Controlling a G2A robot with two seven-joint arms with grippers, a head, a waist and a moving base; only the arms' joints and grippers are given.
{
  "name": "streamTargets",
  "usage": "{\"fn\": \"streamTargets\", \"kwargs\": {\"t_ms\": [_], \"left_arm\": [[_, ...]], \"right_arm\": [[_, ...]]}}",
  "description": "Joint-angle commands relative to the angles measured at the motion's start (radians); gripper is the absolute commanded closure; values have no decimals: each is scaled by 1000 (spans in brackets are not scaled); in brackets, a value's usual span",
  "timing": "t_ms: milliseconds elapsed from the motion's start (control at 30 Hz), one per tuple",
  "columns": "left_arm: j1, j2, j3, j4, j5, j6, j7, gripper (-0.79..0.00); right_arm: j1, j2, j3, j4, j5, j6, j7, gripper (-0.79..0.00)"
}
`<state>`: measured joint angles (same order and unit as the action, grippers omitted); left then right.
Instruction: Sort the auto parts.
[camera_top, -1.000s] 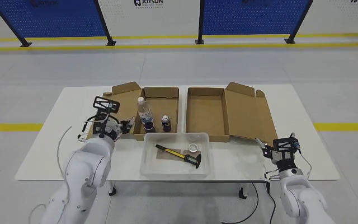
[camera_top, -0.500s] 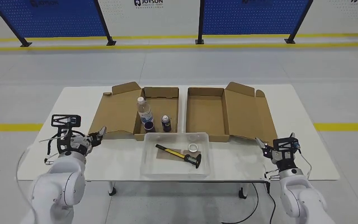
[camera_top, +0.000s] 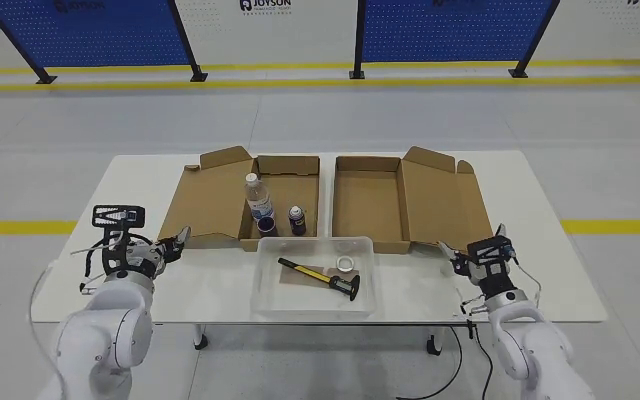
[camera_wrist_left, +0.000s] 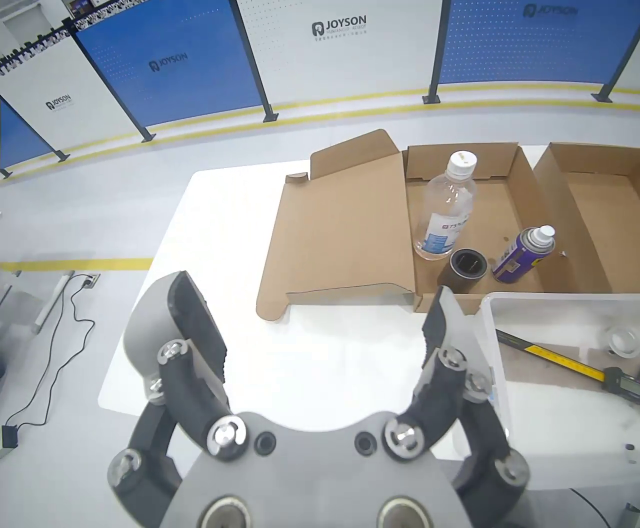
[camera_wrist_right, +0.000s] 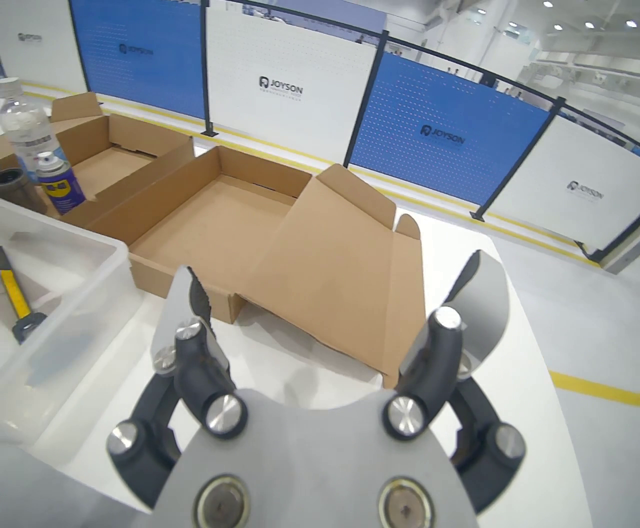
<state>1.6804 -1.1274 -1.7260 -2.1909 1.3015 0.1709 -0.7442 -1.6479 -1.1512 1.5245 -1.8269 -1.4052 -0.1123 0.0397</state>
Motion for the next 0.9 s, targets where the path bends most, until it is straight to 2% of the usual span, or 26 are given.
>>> {"fn": "streamTargets", "kwargs": {"t_ms": [0, 67, 267, 467, 700, 867], "left_arm": [[0, 0, 0, 0, 0, 0, 0, -785], [0, 0, 0, 0, 0, 0, 0, -785], [0, 0, 0, 0, 0, 0, 0, -785], [0, 0, 0, 0, 0, 0, 0, -785], [0, 0, 0, 0, 0, 0, 0, -785], [0, 0, 0, 0, 0, 0, 0, -785]], "right_arm": [[39, -1, -34, -16, -11, -47, 36, -785], [77, -3, -64, -35, 5, -93, 81, -785], [239, -2, -131, -43, 115, -301, 317, -785], [365, -2, -186, -38, 216, -429, 537, -785], [432, 0, -217, -31, 370, -450, 769, -785], [435, 0, -218, -30, 375, -450, 775, -785]]}}
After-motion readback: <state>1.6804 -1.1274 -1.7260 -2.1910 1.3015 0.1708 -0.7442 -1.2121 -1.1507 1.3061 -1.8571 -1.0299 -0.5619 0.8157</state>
